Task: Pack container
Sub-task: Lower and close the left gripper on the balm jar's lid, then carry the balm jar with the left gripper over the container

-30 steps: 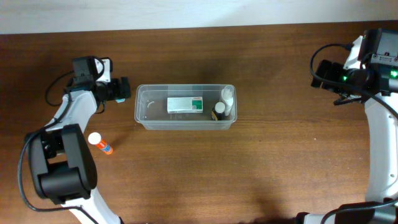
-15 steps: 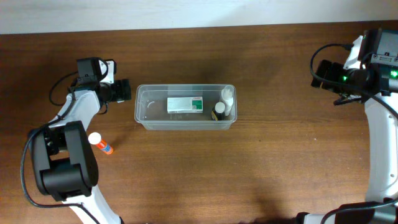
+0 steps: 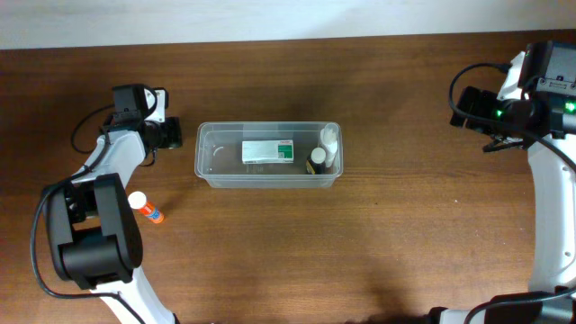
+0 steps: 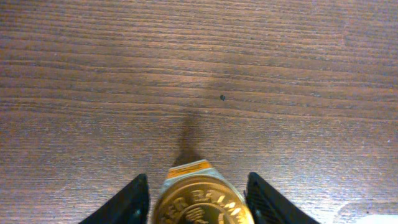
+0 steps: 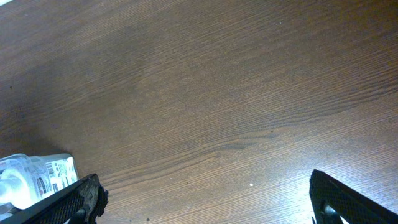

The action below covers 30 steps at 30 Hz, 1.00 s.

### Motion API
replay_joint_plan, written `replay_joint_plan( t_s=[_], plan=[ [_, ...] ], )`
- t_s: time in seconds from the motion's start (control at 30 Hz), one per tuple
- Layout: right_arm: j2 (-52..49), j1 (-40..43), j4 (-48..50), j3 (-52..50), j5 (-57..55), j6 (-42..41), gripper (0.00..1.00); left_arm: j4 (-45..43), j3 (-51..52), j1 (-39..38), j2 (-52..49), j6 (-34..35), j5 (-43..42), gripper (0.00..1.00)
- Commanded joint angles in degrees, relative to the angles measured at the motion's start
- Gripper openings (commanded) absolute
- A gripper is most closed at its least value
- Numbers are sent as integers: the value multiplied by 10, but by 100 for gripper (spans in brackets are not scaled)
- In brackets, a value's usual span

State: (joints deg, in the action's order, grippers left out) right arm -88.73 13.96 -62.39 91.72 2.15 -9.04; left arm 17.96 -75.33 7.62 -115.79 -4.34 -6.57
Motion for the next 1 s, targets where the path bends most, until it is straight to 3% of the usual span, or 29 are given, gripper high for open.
replay_joint_plan(
  t_s=[0.0, 0.27, 0.6, 0.97],
  plan=[
    [0, 3, 2, 2, -5, -5, 98, 1, -8, 0, -9, -5, 6, 45],
    [0, 3, 2, 2, -5, -5, 98, 5, -8, 0, -9, -5, 6, 30],
    [0, 3, 2, 2, -5, -5, 99, 27, -20, 0, 4, -5, 5, 29],
    [0, 3, 2, 2, -5, -5, 98, 98, -76, 0, 104, -4, 0, 29]
  ],
)
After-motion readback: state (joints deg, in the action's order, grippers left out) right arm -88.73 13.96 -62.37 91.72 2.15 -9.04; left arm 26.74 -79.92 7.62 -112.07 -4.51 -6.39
